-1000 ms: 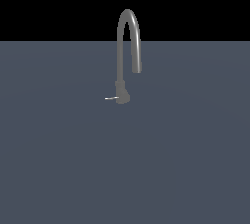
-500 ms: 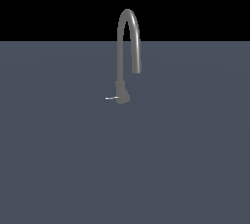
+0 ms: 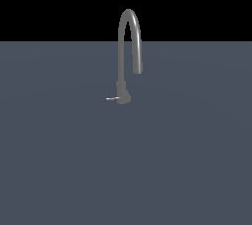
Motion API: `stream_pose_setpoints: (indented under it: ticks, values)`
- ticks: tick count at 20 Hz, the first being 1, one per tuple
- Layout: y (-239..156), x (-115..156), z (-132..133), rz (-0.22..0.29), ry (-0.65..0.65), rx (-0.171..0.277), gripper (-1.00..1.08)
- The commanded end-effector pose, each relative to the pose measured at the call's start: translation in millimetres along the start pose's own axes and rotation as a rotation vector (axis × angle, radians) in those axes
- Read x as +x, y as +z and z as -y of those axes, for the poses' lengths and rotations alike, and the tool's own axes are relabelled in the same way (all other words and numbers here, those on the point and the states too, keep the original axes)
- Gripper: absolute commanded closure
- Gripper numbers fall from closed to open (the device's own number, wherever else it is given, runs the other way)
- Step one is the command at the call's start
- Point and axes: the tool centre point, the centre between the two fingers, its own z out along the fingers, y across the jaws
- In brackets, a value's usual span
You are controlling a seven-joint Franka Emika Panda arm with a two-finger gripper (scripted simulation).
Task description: Turn on the faucet by rotating a designated handle.
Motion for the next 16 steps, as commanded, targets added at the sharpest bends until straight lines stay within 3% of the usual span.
stream_pose_setpoints:
  ticks: [1, 9, 16]
  values:
    - [-1.3, 0.4, 1.7, -0.009, -0.005, 0.019, 1.08]
    - [-10.8, 3.1, 14.2, -0.066, -0.037, 0.163, 1.08]
    - [-29.8, 7.2, 30.3, -0.153, -0.084, 0.386, 1.08]
